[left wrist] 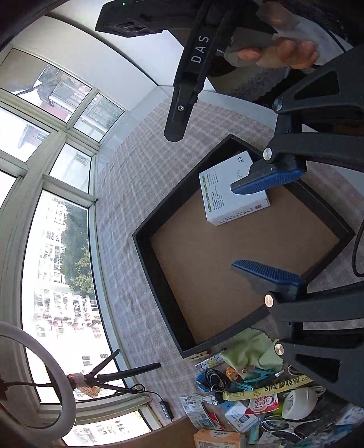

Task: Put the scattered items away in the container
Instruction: 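Carry the white box to the tray and release it with the right gripper, then grasp the metal clip with the left gripper while the right gripper grasps the white round device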

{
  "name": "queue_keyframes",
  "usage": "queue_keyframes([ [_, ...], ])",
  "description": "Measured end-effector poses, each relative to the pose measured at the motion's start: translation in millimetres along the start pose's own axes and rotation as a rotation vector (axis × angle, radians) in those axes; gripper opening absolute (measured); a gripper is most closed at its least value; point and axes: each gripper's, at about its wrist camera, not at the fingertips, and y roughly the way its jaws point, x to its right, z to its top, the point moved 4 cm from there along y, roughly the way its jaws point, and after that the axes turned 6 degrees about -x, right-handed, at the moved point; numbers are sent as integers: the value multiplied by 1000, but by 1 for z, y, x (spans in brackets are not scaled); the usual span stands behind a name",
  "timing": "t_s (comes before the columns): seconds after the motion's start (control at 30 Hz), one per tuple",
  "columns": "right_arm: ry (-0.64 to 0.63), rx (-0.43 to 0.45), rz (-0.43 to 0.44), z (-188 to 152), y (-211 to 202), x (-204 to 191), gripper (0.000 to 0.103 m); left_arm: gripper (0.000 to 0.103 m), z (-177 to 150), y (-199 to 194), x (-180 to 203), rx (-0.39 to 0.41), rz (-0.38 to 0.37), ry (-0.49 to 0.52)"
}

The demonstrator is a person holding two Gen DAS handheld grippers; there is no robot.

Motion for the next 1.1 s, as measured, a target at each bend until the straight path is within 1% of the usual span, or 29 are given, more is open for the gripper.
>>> queue_keyframes([
  [0.13,-100,-57,91,-17,21,-52,47,46,-20,-16,-49,1,61,-44],
  [0.2,-161,-95,149,-28,33,-84,47,46,-34,-29,-82,8,101,-78],
  [0.27,-232,-138,195,-43,46,-118,47,46,-49,-41,-120,14,156,-130],
  [0.33,-310,-175,233,-60,60,-151,47,46,-69,-54,-161,12,195,-207],
  [0.47,-438,-239,281,-90,86,-206,47,46,-111,-74,-233,-3,243,-366],
  [0.57,-519,-279,298,-108,101,-237,47,46,-137,-86,-271,-13,299,-424],
  [0.63,-565,-305,314,-117,109,-253,47,46,-149,-91,-288,-28,310,-437],
  [0.67,-591,-315,313,-121,113,-261,47,47,-154,-93,-295,-39,313,-435],
  [0.7,-617,-317,309,-124,116,-267,48,50,-156,-94,-299,-47,317,-427],
  [0.73,-645,-315,304,-127,119,-273,54,54,-156,-95,-301,-53,321,-410],
  [0.8,-705,-307,288,-131,126,-284,65,75,-151,-94,-298,-65,331,-337],
  [0.83,-737,-300,281,-132,129,-289,66,77,-147,-92,-295,-68,343,-292],
  [0.9,-799,-282,255,-134,136,-298,66,77,-136,-84,-287,-90,365,-201],
  [0.97,-856,-276,252,-136,141,-306,66,77,-124,-74,-284,-114,372,-127],
  [1.03,-911,-275,256,-140,145,-314,66,77,-114,-60,-283,-149,365,-76],
  [1.1,-950,-273,258,-143,151,-319,66,76,-107,-47,-286,-187,346,-52],
])
